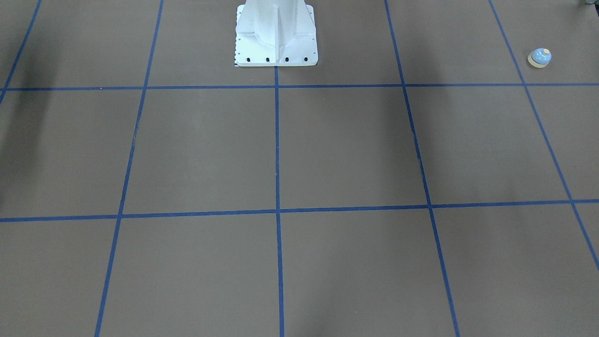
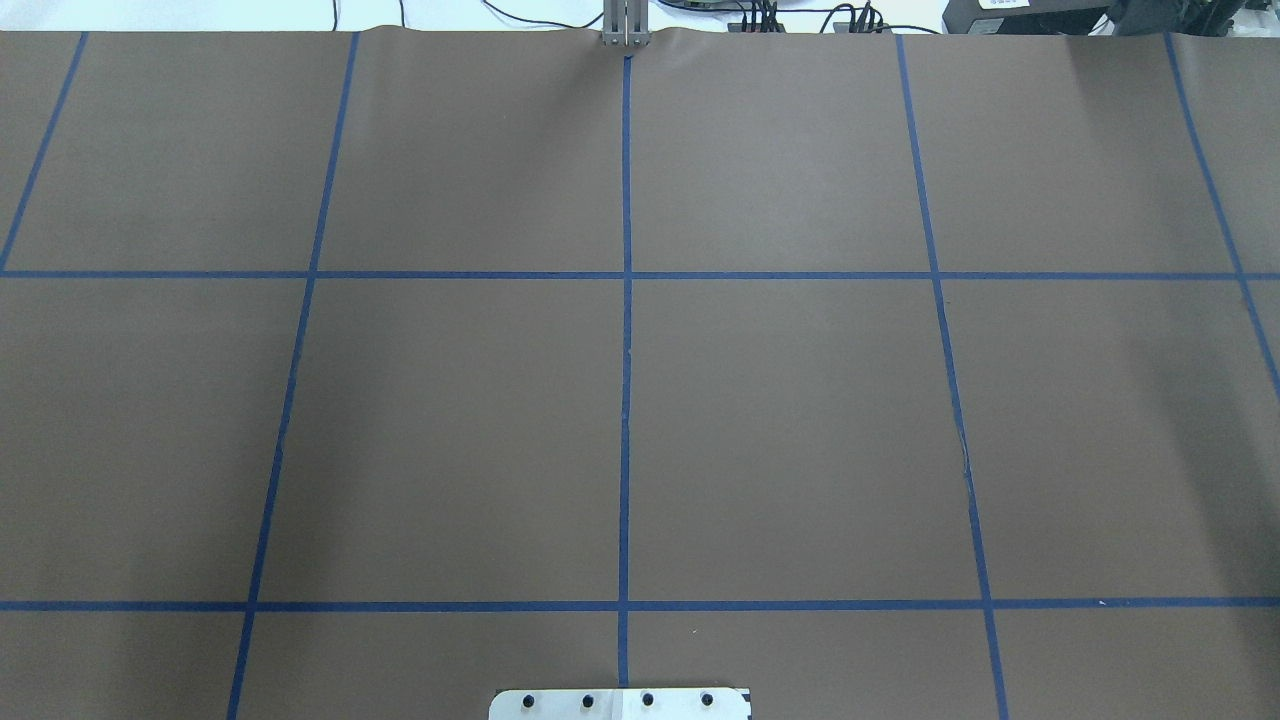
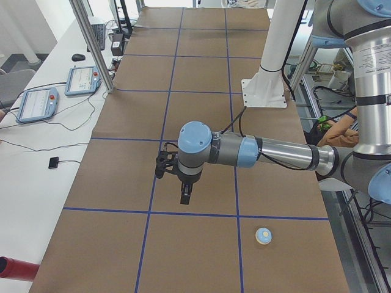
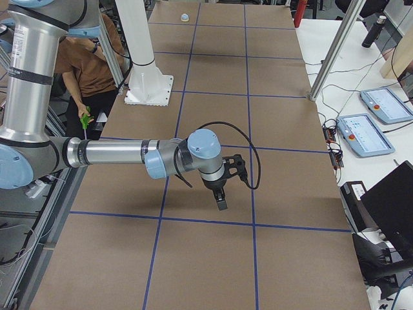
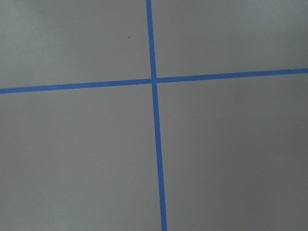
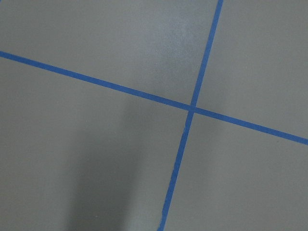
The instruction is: Place and press bell with both arms
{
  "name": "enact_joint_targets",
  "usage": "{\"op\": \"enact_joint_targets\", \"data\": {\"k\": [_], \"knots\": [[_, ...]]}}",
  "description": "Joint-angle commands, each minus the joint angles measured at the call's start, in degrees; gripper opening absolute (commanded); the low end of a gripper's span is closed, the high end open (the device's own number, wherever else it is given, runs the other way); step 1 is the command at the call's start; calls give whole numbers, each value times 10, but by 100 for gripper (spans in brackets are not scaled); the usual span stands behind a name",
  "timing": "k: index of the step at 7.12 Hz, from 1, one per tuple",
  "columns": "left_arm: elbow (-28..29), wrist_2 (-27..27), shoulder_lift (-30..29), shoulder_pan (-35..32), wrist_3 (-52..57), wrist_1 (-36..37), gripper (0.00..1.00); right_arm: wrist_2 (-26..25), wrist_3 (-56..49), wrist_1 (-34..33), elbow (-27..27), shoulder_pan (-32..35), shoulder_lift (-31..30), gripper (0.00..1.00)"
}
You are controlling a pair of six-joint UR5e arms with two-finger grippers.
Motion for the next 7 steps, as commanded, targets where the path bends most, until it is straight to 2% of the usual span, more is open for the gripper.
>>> {"op": "enact_joint_targets", "data": {"k": [1, 2, 3, 4, 6, 7], "knots": [[46, -1, -16, 0, -4, 0, 100, 0, 1, 0, 6, 1, -12, 100], [63, 0, -27, 0, -4, 2, 100, 2, 6, 0, 6, 1, -6, 100], [85, -2, -27, 0, 1, -2, 100, 30, 8, -2, 9, 1, 2, 100], [86, -2, -26, 0, 1, -2, 100, 38, 8, -10, 1, 2, 20, 100], [79, -6, -13, 0, -2, -12, 100, 39, 8, -9, 1, 1, 17, 100], [78, -7, 6, 2, -3, -47, 100, 45, 8, -6, 4, 3, 12, 100]]}}
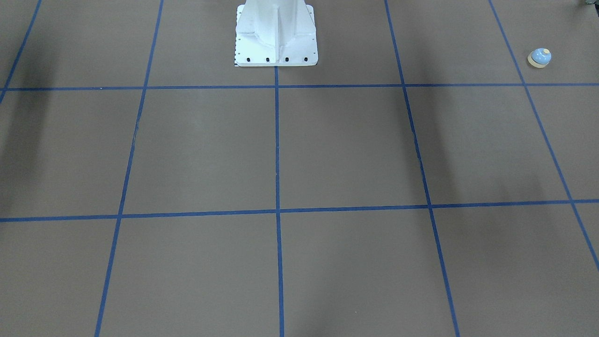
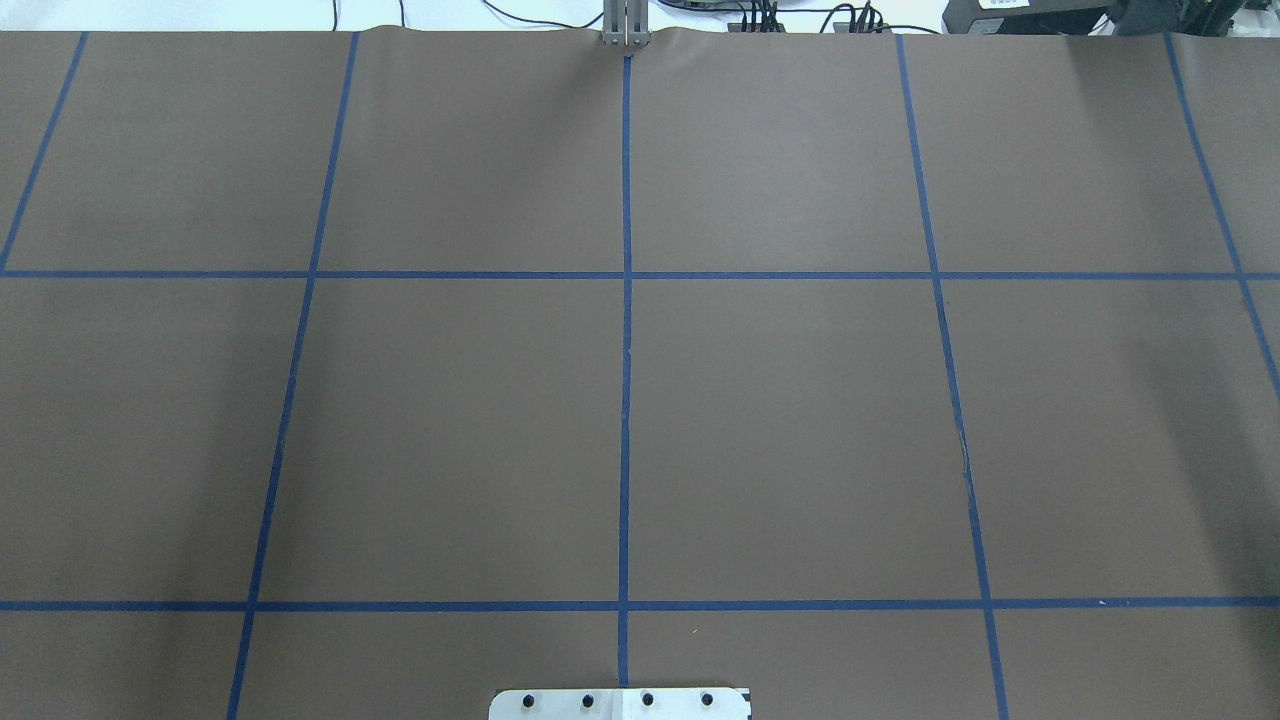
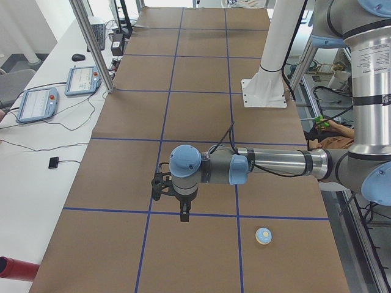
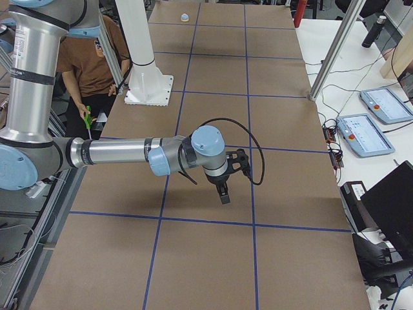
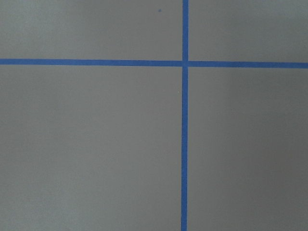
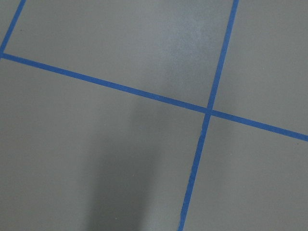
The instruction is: Place and press bell with both arms
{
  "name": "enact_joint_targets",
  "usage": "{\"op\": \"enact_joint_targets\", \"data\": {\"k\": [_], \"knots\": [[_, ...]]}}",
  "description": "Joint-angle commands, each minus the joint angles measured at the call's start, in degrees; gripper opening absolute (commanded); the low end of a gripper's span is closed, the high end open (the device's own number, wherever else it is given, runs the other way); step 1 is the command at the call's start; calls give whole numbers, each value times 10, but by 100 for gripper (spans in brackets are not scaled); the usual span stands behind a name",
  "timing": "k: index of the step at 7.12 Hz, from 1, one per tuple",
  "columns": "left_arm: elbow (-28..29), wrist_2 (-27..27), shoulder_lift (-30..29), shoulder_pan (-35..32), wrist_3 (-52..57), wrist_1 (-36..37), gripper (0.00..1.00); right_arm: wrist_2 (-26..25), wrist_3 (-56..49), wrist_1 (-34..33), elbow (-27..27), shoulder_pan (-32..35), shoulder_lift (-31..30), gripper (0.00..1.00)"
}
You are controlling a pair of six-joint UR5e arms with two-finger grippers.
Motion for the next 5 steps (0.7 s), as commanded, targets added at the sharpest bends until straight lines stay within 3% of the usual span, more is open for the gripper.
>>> {"op": "enact_joint_targets", "data": {"k": [1, 4, 5], "knots": [[-2, -23, 38, 6, -11, -47, 100, 9, 0, 8, 0, 0, -7, 100], [1, -15, 89, 151, -63, -55, 100, 5, -6, 8, -9, 0, -9, 100], [5, 10, 152, 162, -62, -136, 100, 6, -6, 8, -9, 0, -9, 100]]}}
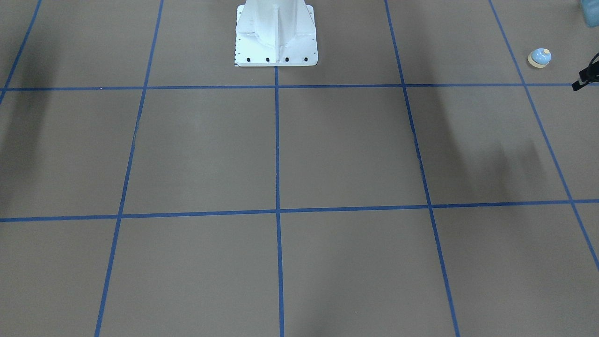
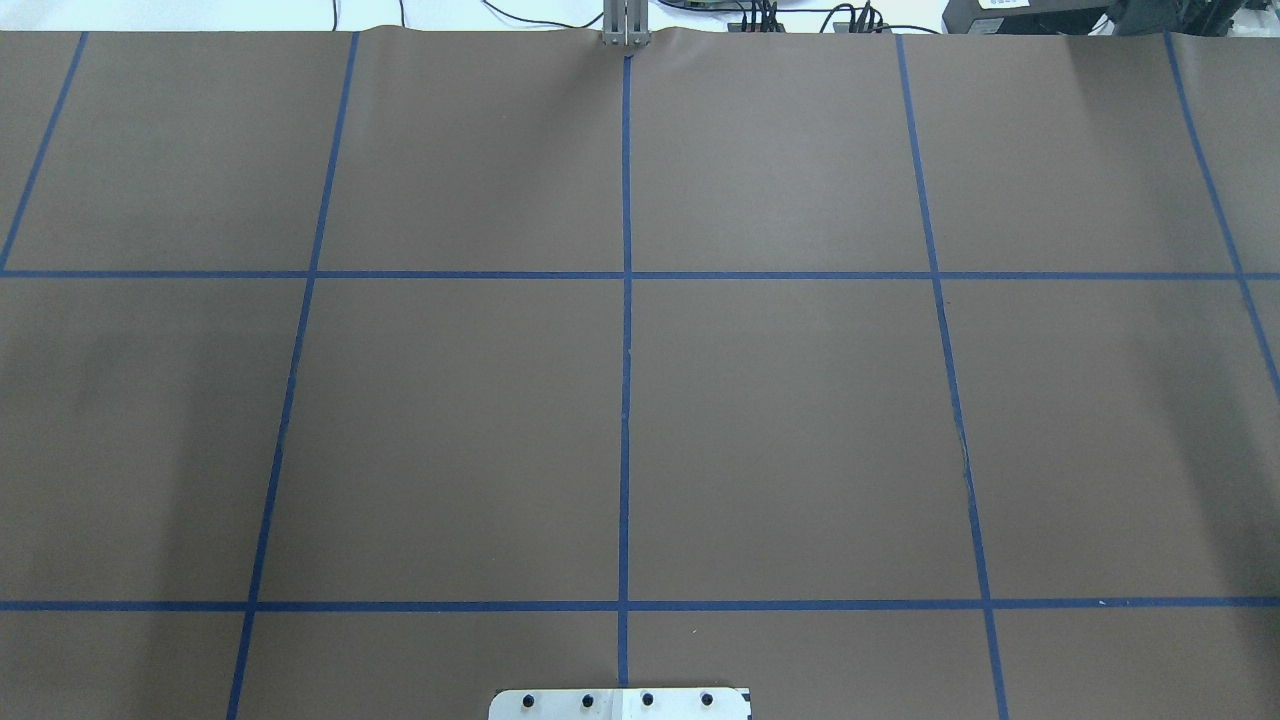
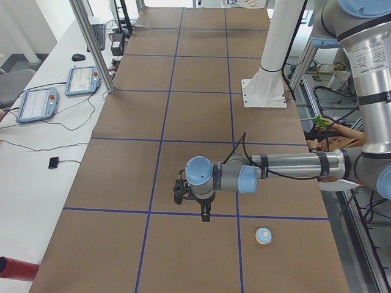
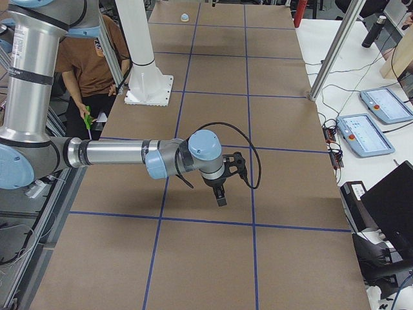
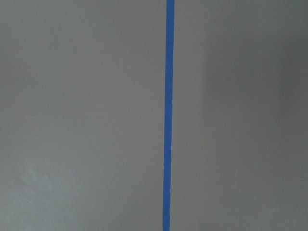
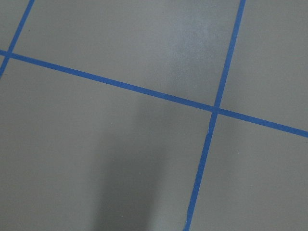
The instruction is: Place and press bell with both arms
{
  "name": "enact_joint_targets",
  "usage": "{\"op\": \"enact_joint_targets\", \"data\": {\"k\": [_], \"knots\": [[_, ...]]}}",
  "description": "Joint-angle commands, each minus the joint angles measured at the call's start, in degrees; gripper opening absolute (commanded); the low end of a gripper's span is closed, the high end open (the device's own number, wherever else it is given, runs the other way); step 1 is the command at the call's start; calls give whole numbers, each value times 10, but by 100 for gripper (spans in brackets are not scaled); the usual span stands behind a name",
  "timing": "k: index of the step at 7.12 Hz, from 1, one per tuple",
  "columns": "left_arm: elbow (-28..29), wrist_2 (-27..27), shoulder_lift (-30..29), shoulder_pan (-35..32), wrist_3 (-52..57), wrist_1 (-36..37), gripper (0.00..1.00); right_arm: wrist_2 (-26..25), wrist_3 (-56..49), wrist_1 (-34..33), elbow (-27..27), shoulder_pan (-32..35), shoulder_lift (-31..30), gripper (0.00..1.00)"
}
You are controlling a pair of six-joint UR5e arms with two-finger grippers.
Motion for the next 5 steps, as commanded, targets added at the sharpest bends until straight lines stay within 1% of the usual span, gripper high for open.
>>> {"op": "enact_joint_targets", "data": {"k": [1, 2, 3, 4, 5], "knots": [[36, 21, 100, 36, -16, -170, 100, 1, 0, 0, -2, -1, 3, 100], [40, 21, 112, 61, -44, -180, 100, 2, 0, 0, 0, -2, 4, 100], [40, 21, 117, 99, -44, -181, 100, 5, -1, 0, 2, -5, 4, 100], [50, 20, 119, 107, -45, -192, 98, 5, -1, 0, 6, -6, 4, 100], [79, 21, 124, 110, -39, -241, 99, 6, -1, 1, 7, -6, 4, 100]]}}
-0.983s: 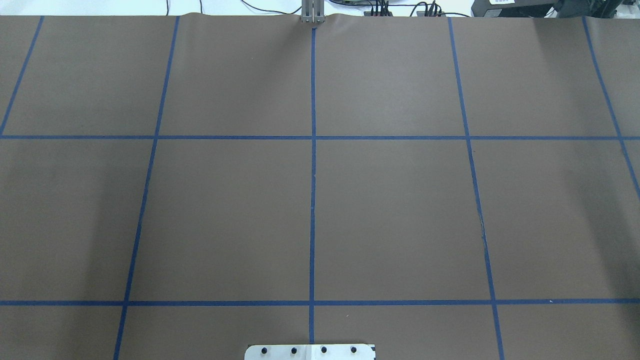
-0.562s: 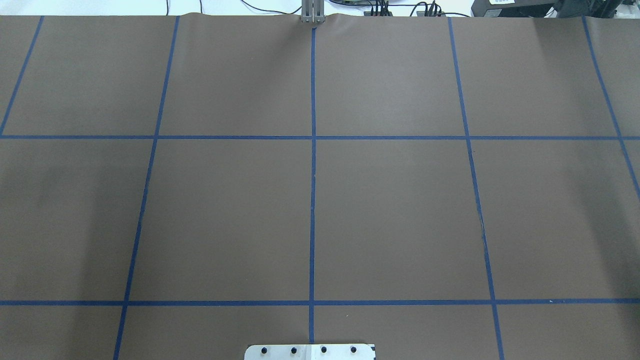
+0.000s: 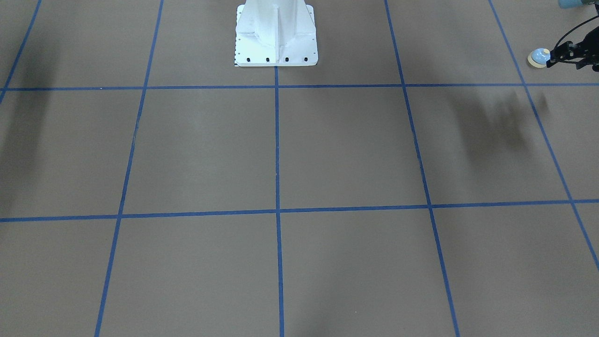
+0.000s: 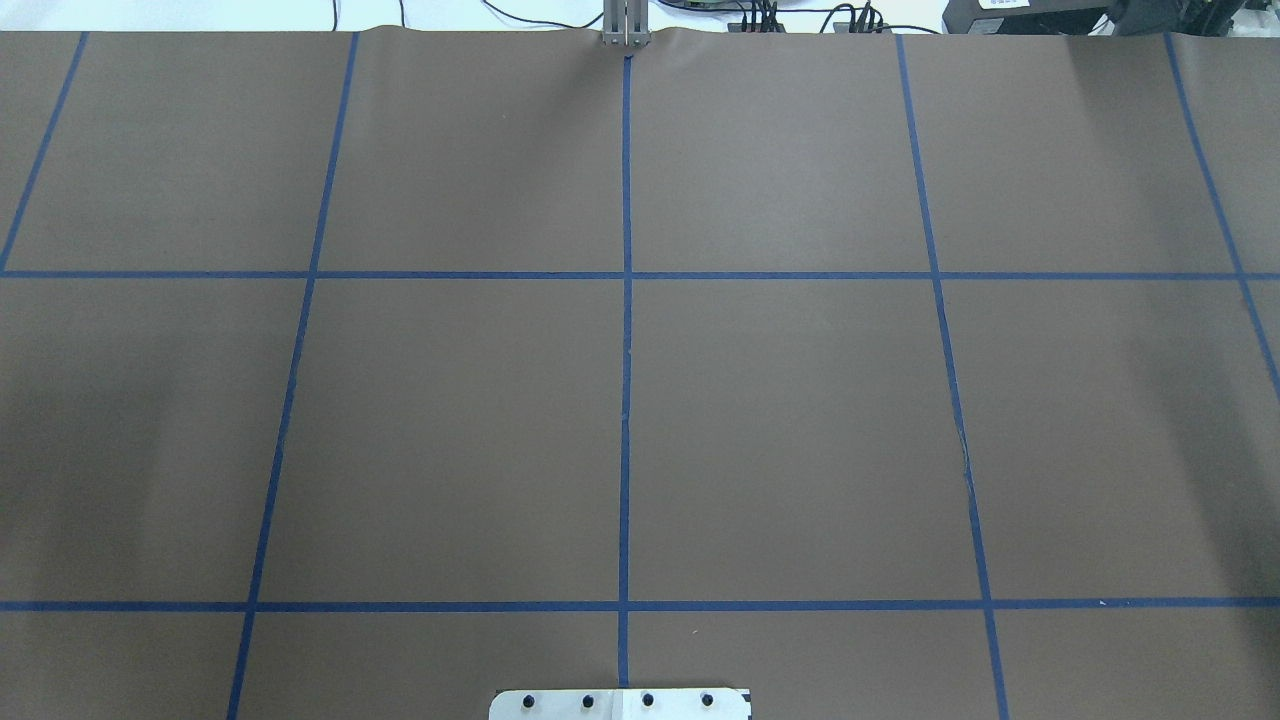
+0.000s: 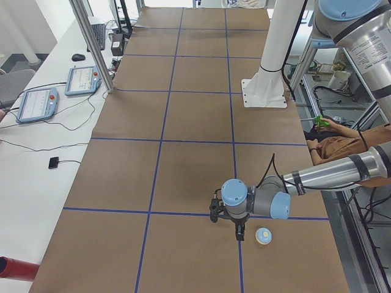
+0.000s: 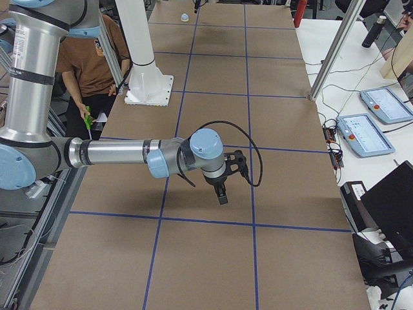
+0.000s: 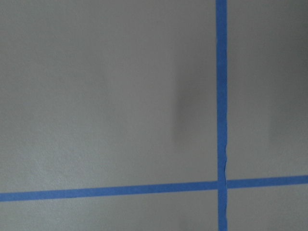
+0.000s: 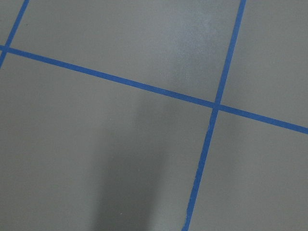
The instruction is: Place and press bell with both arms
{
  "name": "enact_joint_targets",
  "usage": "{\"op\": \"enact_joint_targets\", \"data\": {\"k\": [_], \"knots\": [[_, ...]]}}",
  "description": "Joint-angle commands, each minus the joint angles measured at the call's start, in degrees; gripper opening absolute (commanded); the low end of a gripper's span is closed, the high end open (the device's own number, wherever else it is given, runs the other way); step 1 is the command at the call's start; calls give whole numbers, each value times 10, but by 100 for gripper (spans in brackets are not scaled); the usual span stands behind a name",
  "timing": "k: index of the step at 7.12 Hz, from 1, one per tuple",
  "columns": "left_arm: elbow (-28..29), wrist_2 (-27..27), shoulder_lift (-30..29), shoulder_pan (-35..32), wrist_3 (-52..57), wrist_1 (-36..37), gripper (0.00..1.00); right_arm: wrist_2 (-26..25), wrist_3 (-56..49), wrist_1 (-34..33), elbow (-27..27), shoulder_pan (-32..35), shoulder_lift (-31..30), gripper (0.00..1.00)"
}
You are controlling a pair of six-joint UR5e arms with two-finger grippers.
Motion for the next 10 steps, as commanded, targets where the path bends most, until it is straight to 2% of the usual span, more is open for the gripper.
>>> {"op": "enact_joint_targets", "data": {"k": [1, 2, 5, 10], "knots": [[55, 0, 19, 25, 13, -113, 99, 2, 0, 28, -1, -6, 0, 100], [59, 0, 19, 54, 8, -115, 100, 3, 3, 52, -3, -11, -2, 100], [68, 0, 19, 103, -14, -119, 100, 3, 5, 53, -4, -23, -2, 100], [81, -1, 17, 143, -15, -122, 100, 3, 5, 53, -6, -31, -3, 100]]}}
